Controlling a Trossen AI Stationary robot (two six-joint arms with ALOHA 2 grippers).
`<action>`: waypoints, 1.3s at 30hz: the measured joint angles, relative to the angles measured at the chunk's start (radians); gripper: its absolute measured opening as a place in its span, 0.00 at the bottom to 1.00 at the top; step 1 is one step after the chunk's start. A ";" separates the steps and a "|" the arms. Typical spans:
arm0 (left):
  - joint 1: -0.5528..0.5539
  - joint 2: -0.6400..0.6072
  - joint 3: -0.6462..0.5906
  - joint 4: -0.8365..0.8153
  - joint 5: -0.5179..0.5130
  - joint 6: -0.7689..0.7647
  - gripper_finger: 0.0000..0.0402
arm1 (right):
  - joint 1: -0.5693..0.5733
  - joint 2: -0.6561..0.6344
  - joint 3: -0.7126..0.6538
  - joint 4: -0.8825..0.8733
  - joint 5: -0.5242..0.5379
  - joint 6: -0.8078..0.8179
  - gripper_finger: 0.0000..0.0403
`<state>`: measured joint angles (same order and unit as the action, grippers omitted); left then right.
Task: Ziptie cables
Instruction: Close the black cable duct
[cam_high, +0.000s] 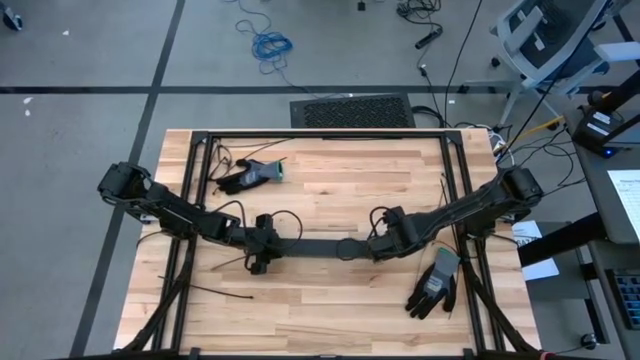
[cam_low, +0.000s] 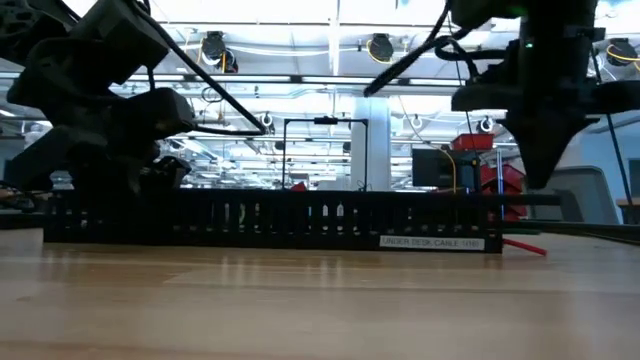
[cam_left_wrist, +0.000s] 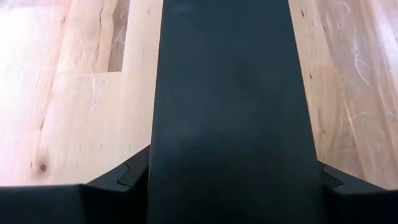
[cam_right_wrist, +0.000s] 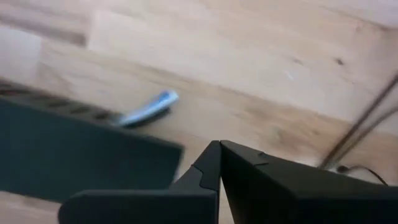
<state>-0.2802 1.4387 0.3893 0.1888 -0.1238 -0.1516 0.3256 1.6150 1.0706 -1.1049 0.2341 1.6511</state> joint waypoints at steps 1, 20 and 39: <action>0.000 0.000 0.000 0.000 0.000 0.002 0.61 | 0.006 0.006 0.000 -0.010 -0.011 0.004 0.00; -0.004 -0.003 -0.006 -0.053 0.007 -0.007 0.61 | 0.040 0.094 -0.012 0.212 0.010 0.109 0.00; -0.002 -0.001 0.001 -0.025 0.011 0.008 0.61 | 0.041 0.094 -0.001 -0.089 -0.127 0.049 0.00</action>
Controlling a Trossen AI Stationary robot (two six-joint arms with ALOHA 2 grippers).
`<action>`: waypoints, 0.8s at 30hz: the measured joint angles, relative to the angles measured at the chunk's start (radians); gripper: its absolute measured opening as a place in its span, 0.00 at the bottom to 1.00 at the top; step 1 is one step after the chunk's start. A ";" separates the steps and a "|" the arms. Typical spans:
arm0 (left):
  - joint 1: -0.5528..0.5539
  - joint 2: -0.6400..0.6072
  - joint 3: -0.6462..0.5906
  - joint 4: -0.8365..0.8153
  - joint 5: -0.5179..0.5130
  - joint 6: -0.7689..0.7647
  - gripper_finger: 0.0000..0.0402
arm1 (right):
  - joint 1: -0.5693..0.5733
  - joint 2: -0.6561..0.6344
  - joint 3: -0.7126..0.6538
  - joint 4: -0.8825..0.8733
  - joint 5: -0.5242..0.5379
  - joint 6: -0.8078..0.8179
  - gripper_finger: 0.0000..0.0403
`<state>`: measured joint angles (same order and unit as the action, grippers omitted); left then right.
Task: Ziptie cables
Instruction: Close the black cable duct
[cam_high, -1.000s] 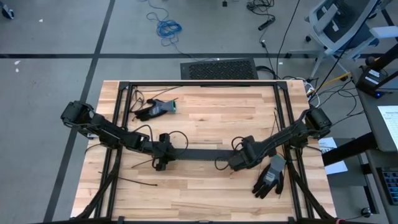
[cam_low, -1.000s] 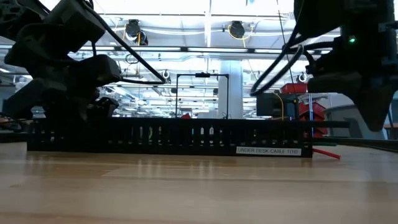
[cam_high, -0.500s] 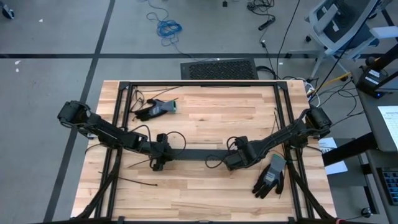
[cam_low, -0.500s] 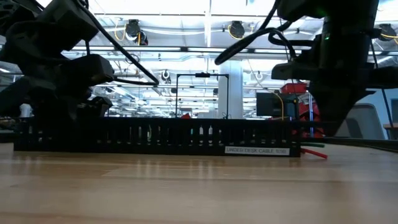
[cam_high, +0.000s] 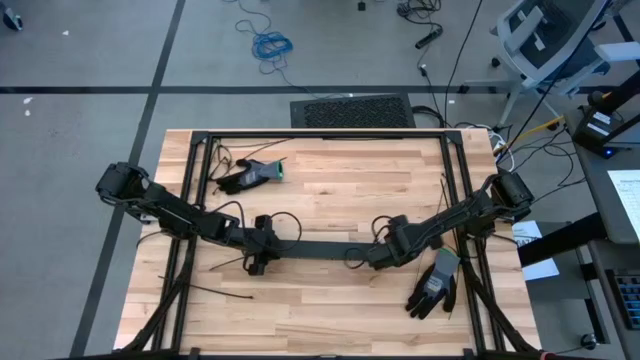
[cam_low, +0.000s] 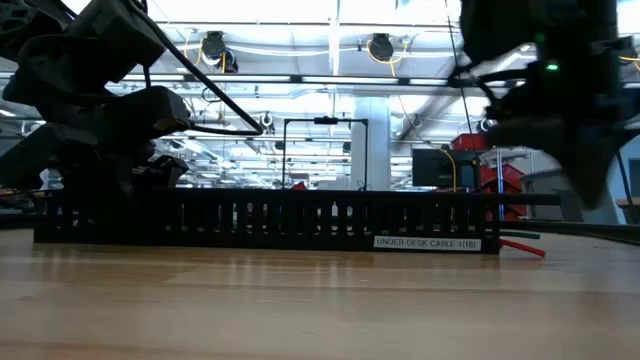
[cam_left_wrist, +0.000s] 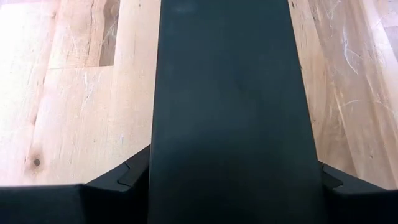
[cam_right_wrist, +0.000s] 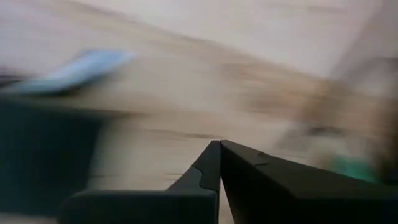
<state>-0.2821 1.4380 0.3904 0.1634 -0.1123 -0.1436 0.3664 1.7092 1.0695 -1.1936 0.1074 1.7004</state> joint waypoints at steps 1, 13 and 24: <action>0.000 0.000 0.000 0.000 0.000 0.000 0.61 | 0.000 -0.007 -0.001 0.082 0.028 0.001 0.00; 0.000 0.000 -0.001 0.000 -0.006 -0.007 0.61 | 0.019 -0.053 -0.003 -0.158 -0.070 0.029 0.00; -0.002 0.000 -0.002 0.003 -0.008 -0.023 0.61 | 0.018 -0.142 0.001 0.537 0.226 -0.086 0.00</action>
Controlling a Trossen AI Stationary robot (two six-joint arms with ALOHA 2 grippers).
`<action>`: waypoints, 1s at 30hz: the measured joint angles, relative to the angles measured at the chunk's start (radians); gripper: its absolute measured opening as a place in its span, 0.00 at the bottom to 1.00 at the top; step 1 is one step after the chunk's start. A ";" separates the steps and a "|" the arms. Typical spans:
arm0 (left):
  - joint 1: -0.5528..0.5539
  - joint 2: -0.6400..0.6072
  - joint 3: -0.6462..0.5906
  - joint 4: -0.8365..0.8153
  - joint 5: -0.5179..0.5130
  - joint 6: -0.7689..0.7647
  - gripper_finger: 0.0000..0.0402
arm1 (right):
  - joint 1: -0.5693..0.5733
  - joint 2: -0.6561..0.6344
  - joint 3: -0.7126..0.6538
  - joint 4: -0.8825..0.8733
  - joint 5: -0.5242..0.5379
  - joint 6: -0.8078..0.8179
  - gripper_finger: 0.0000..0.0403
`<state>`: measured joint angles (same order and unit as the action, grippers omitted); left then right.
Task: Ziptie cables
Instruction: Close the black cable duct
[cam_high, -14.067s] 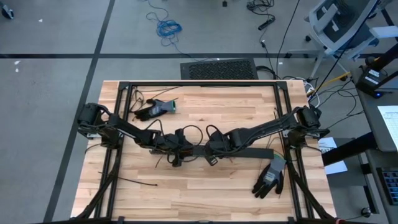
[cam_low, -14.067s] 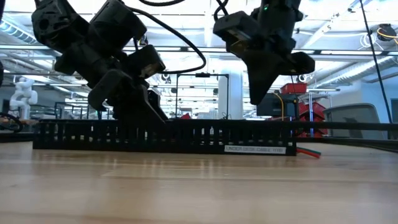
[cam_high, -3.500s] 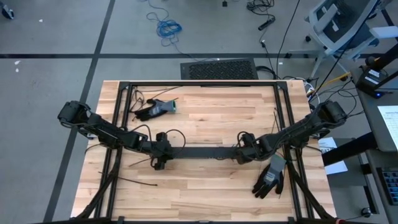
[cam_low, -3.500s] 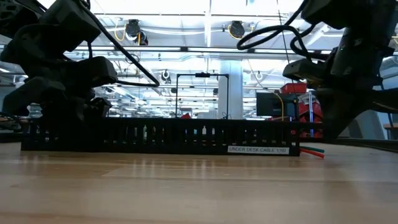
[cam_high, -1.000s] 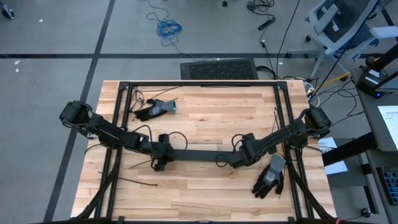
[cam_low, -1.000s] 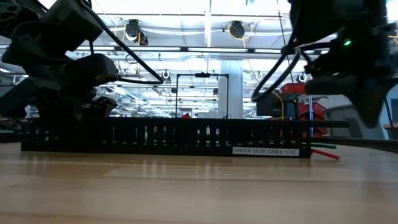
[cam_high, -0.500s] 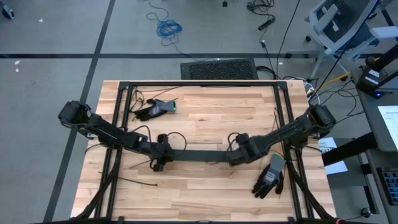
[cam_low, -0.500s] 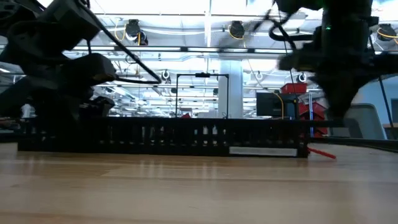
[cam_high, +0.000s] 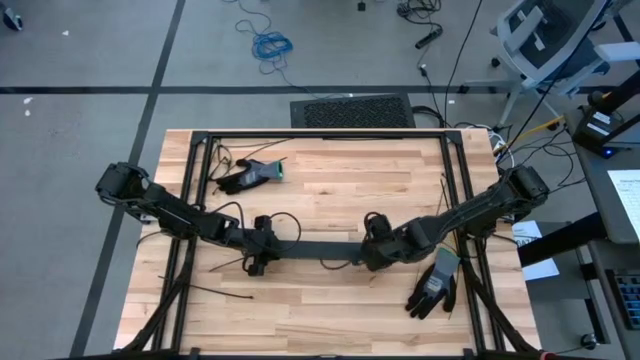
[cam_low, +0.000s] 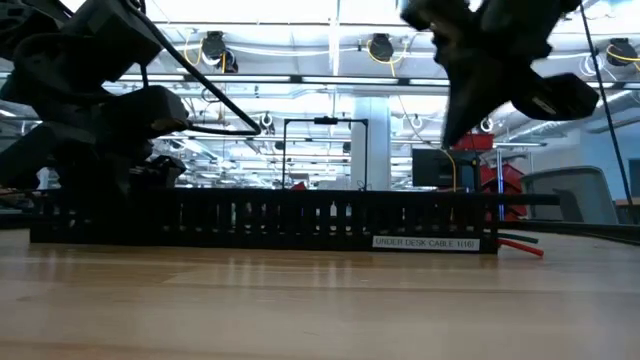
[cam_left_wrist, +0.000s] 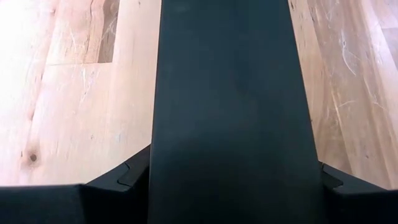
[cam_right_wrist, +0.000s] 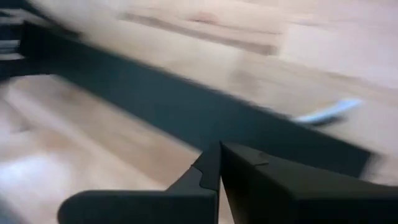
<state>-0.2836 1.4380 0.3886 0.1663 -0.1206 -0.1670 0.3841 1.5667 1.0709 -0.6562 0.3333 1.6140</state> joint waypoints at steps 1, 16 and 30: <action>0.001 0.000 0.000 0.001 0.000 -0.006 0.61 | -0.010 -0.002 -0.003 -0.033 -0.005 0.000 0.00; 0.002 0.003 0.015 0.095 0.008 -0.135 0.61 | -0.005 -0.044 -0.006 -0.246 -0.022 -0.075 0.00; 0.048 0.000 0.040 0.005 0.068 -0.220 0.62 | -0.002 -0.043 -0.006 -0.232 -0.052 -0.113 0.00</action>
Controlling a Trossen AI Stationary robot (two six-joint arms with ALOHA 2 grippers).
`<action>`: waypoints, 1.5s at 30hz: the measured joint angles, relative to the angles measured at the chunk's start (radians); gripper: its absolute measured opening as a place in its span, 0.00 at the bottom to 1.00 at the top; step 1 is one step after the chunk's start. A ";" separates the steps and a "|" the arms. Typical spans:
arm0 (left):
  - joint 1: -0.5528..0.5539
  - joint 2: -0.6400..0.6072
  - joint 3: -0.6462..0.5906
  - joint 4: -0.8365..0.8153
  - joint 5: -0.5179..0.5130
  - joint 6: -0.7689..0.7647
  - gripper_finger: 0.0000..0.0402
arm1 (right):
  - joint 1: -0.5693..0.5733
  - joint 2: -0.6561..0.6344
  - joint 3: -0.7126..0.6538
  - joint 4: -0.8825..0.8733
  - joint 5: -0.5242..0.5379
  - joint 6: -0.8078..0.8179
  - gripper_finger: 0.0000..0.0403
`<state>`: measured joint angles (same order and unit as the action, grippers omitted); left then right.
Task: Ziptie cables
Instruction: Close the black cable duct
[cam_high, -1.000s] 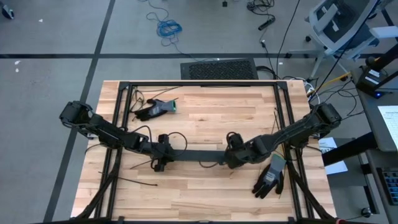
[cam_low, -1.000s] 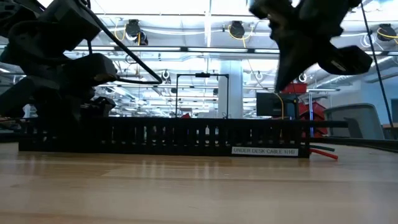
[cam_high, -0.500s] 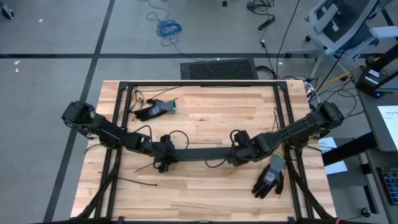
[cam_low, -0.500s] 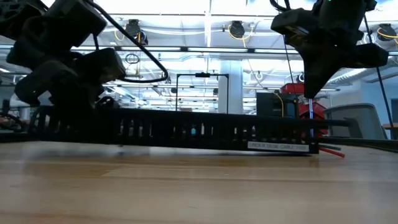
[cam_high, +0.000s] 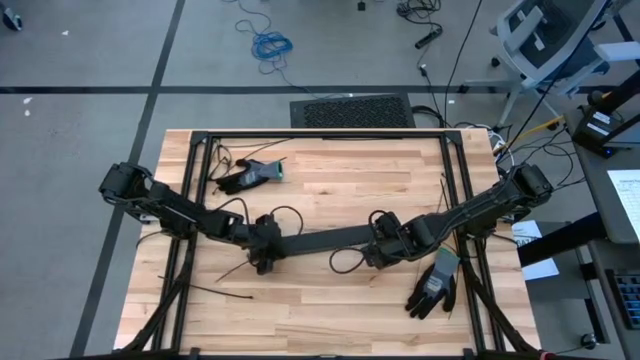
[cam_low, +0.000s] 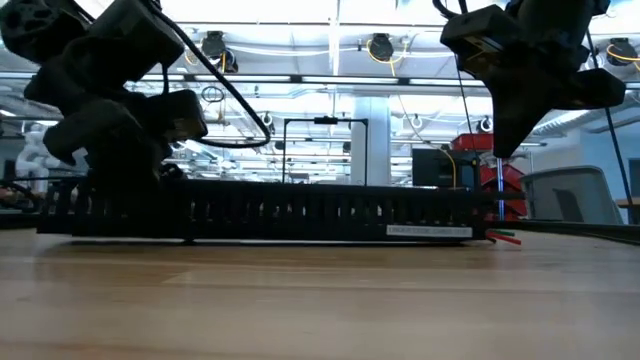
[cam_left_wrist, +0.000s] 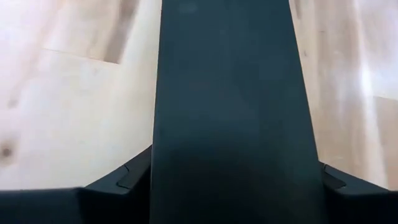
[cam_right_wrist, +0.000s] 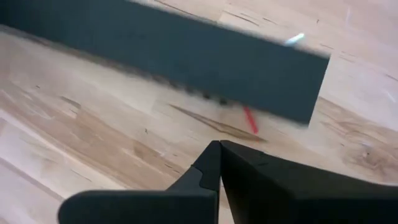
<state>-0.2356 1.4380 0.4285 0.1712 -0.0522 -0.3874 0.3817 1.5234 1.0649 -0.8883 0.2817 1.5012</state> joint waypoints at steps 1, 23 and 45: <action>0.000 0.000 0.007 -0.004 0.019 0.000 0.63 | 0.000 0.000 0.000 0.000 0.000 -0.004 0.00; 0.047 -0.110 0.250 -0.211 0.176 -0.087 0.80 | -0.006 0.000 0.000 0.014 0.022 -0.166 0.00; -0.367 -0.084 0.272 -0.696 -0.220 -0.599 0.80 | -0.088 0.000 0.000 -0.013 0.084 -0.498 0.00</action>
<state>-0.6027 1.3535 0.7010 -0.5245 -0.2726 -0.9863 0.2935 1.5238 1.0649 -0.9016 0.3653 1.0032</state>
